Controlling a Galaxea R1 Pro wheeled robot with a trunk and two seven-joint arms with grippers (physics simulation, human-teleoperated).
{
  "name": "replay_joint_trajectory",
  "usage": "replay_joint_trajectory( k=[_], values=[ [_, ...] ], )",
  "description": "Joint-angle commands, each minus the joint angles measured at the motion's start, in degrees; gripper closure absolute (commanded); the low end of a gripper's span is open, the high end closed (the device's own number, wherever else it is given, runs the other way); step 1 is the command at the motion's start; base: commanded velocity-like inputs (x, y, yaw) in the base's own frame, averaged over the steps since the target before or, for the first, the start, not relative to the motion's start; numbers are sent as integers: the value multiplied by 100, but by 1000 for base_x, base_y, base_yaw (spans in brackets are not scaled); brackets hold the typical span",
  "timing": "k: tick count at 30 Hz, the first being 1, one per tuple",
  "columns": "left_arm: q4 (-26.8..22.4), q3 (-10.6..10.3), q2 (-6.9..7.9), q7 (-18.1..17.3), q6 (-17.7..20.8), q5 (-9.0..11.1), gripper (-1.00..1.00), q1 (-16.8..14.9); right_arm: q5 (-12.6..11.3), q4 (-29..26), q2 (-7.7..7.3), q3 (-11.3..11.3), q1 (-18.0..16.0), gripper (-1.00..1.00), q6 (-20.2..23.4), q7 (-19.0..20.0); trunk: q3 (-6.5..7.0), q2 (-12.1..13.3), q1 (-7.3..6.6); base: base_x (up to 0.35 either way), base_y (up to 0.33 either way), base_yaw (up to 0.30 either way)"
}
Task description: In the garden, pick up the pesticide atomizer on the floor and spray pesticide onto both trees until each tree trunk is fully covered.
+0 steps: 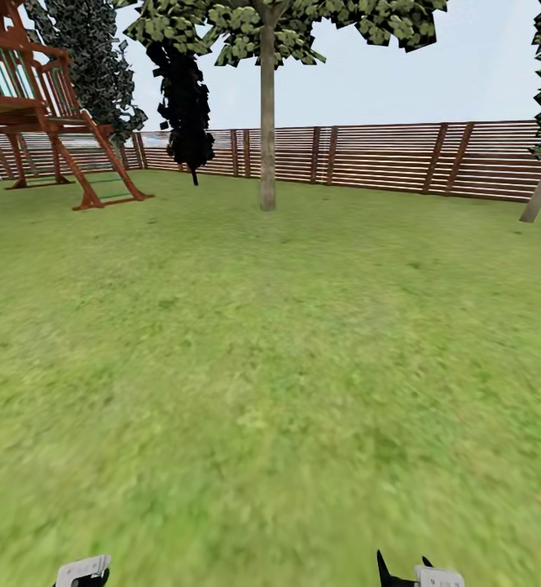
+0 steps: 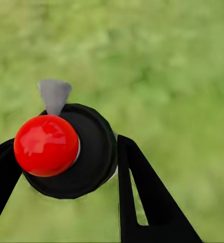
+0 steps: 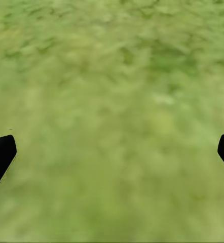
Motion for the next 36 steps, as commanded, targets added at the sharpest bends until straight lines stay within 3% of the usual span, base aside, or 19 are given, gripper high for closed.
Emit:
replay_joint_trajectory(
  k=[1, 36],
  values=[
    [3, 51, -1, -33, -18, -39, 100, -5, -3, 6, -1, -46, -3, -100, -14, 52, -5, -2, 2, 339, 0, 0],
    [3, 51, -1, -33, -18, -39, 100, -5, -3, 5, -1, -45, -3, -100, -15, 49, -5, -2, 2, 340, 0, 0]
  ],
)
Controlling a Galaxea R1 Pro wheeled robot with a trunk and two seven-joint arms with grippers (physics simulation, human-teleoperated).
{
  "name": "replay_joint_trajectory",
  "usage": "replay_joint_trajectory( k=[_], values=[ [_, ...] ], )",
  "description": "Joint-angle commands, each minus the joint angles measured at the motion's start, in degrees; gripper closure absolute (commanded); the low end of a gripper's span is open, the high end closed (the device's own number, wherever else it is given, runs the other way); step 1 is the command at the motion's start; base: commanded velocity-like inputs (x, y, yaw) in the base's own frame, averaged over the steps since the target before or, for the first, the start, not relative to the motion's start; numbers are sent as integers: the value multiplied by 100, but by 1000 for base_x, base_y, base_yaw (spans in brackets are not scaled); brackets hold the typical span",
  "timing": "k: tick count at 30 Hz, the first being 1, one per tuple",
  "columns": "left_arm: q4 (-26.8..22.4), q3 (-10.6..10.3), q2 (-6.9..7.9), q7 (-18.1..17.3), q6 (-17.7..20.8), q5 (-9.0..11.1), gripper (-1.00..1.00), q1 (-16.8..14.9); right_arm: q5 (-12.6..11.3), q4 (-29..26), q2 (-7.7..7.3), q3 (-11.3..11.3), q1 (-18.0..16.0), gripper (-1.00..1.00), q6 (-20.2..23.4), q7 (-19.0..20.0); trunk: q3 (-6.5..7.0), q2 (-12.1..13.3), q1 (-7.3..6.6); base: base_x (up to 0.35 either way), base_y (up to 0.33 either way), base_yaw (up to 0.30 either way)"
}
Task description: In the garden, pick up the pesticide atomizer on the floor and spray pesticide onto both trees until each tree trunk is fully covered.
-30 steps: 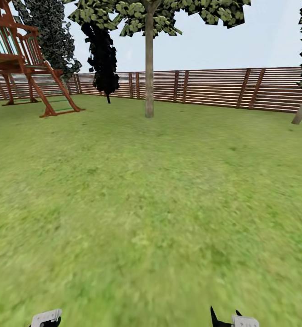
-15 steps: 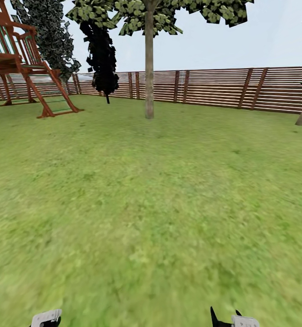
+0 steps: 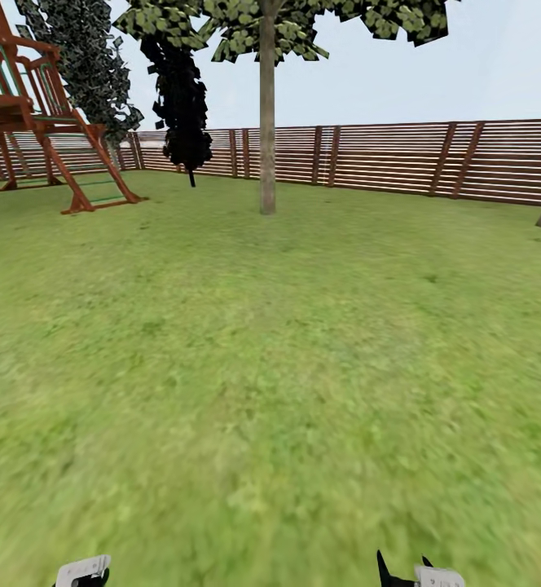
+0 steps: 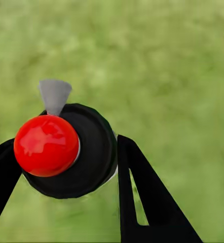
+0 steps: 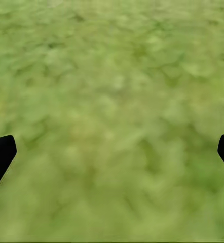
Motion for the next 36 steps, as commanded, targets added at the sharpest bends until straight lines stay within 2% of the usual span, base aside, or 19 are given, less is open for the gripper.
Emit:
replay_joint_trajectory(
  k=[1, 36],
  values=[
    [3, 51, -1, -33, -18, -39, 100, -5, -3, 5, -1, -48, -3, -100, -13, 55, -5, -2, 2, 340, 0, 0],
    [3, 51, -1, -33, -18, -39, 100, -5, -3, 7, -1, -51, -3, -100, -14, 55, -5, -2, 2, 340, 0, 0]
  ],
)
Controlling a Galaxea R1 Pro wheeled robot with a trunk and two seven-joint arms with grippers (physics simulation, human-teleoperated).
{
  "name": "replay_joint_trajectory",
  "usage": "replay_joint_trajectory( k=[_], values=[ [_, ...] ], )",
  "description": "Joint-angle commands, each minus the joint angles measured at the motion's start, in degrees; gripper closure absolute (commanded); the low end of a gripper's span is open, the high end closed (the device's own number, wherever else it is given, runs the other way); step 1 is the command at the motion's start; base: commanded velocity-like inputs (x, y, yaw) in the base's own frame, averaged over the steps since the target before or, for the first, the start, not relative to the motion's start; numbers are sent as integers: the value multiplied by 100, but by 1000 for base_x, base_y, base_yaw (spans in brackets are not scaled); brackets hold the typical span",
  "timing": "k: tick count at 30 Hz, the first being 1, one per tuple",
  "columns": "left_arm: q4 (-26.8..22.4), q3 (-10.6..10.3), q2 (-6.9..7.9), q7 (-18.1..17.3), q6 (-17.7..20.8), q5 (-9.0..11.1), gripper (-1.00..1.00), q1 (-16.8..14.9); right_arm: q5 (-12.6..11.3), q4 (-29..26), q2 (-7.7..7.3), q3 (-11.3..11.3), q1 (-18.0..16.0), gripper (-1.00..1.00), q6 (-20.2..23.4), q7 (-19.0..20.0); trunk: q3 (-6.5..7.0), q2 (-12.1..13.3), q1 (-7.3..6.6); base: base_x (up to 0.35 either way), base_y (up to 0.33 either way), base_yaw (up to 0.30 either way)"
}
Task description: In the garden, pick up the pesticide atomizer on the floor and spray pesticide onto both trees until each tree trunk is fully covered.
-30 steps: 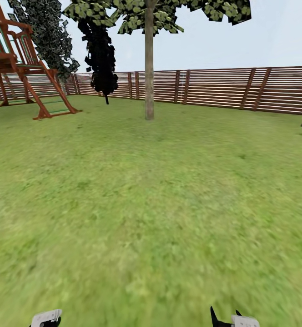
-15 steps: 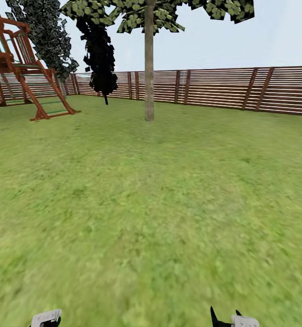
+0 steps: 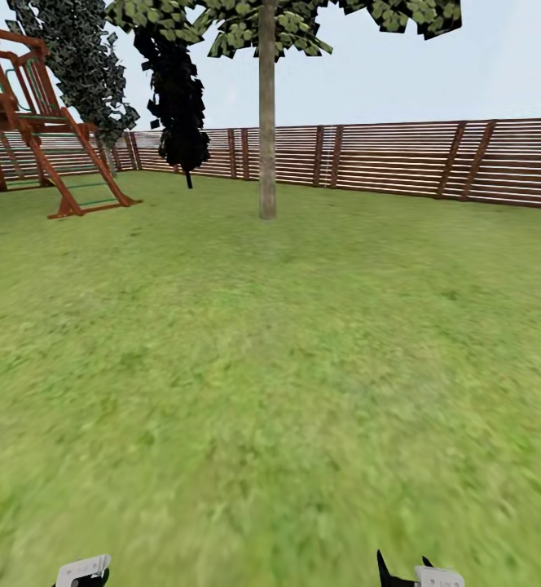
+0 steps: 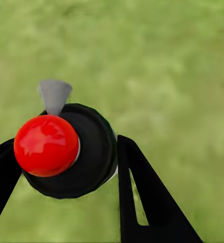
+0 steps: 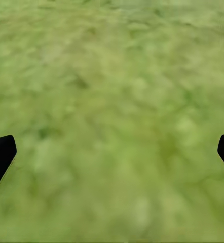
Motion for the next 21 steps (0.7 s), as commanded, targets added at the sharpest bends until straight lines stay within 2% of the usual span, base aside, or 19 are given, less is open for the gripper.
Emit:
replay_joint_trajectory(
  k=[1, 21],
  values=[
    [3, 51, -1, -33, -18, -39, 100, -5, -3, 4, -1, -48, -3, -100, -15, 52, -5, -2, 2, 339, 0, 0],
    [3, 51, -1, -33, -18, -39, 100, -5, -3, 4, -1, -48, -3, -100, -13, 50, -5, -2, 2, 339, 0, 0]
  ],
)
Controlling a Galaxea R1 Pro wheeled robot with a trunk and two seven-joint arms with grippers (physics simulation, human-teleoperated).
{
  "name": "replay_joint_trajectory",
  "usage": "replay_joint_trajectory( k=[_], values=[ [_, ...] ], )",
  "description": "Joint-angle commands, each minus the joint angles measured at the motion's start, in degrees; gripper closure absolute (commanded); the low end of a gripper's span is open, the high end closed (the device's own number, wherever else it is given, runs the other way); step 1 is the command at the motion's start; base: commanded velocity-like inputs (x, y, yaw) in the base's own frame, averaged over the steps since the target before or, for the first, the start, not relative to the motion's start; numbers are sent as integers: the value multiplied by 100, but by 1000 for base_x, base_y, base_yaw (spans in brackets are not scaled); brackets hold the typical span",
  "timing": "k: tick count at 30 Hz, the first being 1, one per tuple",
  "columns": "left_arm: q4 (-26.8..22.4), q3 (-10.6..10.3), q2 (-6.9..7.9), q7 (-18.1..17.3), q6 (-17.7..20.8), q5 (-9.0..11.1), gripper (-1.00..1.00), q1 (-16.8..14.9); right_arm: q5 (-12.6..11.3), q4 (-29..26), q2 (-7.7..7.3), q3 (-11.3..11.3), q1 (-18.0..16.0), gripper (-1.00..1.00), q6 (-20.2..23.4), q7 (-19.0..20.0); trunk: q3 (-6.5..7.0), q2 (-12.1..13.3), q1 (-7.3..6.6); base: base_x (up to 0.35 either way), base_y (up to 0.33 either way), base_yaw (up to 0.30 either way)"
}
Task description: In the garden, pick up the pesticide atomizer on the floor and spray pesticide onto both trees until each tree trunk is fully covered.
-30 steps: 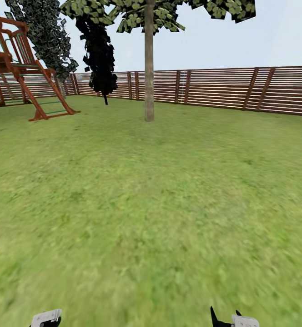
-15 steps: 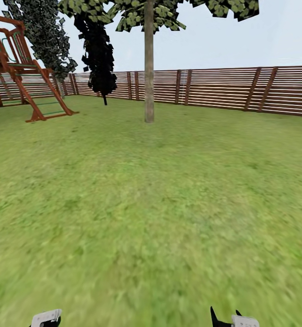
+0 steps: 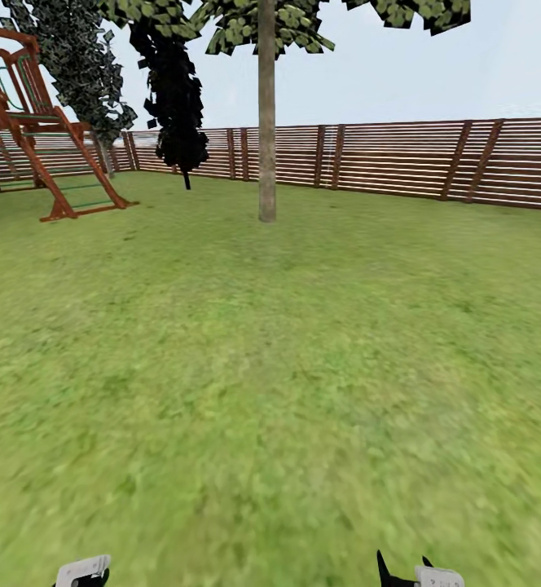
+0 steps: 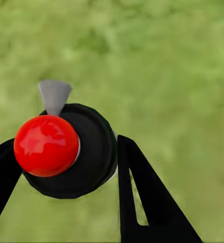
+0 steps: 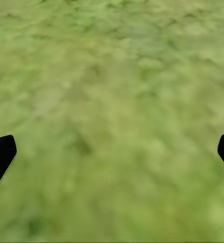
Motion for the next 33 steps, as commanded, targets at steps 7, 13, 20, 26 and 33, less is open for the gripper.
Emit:
replay_joint_trajectory(
  k=[7, 13, 20, 26, 33],
  values=[
    [3, 51, -1, -33, -18, -39, 100, -5, -3, 5, -1, -49, -3, -100, -16, 53, -5, -2, 2, 339, 0, 0],
    [3, 51, -1, -33, -18, -39, 100, -5, -3, 7, -1, -48, -3, -100, -13, 57, -5, -2, 2, 340, 0, 0],
    [3, 51, -1, -33, -18, -39, 100, -5, -3, 6, -1, -49, -3, -100, -12, 54, -5, -2, 2, 339, 0, 0],
    [3, 51, -1, -33, -18, -39, 100, -5, -3, 5, -1, -48, -3, -100, -15, 57, -5, -2, 2, 339, 0, 0],
    [3, 51, -1, -33, -18, -39, 100, -5, -3, 5, -1, -47, -3, -100, -16, 54, -5, -2, 2, 339, 0, 0]
  ],
)
